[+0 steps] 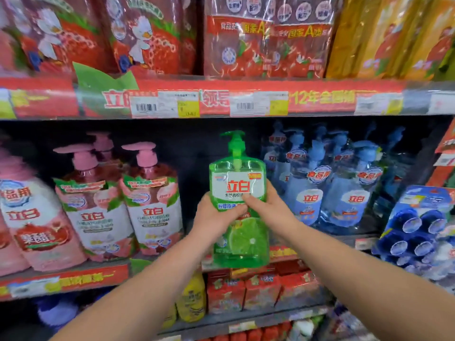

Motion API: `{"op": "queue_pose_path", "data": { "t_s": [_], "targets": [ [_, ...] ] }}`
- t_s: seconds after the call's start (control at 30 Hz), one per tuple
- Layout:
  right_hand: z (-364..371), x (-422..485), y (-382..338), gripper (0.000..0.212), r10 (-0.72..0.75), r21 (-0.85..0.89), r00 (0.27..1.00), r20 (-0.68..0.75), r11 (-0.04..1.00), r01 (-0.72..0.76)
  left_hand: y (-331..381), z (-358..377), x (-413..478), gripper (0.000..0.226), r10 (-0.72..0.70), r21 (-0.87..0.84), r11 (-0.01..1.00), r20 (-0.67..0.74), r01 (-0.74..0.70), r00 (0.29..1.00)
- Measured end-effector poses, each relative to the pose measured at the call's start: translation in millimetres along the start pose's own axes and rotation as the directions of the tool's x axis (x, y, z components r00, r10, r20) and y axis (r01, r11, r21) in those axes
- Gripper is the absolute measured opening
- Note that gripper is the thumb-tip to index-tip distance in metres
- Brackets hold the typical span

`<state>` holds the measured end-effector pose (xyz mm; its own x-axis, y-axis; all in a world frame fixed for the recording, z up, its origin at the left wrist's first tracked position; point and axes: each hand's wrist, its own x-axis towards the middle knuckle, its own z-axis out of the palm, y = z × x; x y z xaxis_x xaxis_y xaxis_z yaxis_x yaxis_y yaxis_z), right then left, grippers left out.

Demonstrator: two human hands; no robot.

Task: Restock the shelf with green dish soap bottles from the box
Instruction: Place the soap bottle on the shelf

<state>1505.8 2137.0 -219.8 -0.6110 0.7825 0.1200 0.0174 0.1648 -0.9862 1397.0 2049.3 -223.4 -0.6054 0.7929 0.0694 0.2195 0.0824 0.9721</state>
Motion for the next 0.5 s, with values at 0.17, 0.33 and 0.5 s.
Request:
{"op": "queue_pose_path", "data": {
  "t_s": [0.17,0.33,0.5],
  "targets": [
    [-5.4,46.7,11.5,0.052,-0.037,-0.06,0.994,0.105,0.997,0.043,-13.4,5.3,39.3,0.082,0.02,0.094,0.996,-0.192,-0.002,0.981],
    [-5.0,81.7,30.3,0.07,-0.058,-0.136,0.984,0.17,0.987,0.081,-39.7,10.0,71.8,0.08,0.057,0.138,0.99,-0.285,-0.018,0.957],
    [4.6,109.8,47.1,0.076,-0.047,-0.111,0.985,0.168,0.992,0.066,-49.5,11.5,89.9,0.067,0.04,0.096,0.995,-0.382,-0.003,0.923]
  ]
}}
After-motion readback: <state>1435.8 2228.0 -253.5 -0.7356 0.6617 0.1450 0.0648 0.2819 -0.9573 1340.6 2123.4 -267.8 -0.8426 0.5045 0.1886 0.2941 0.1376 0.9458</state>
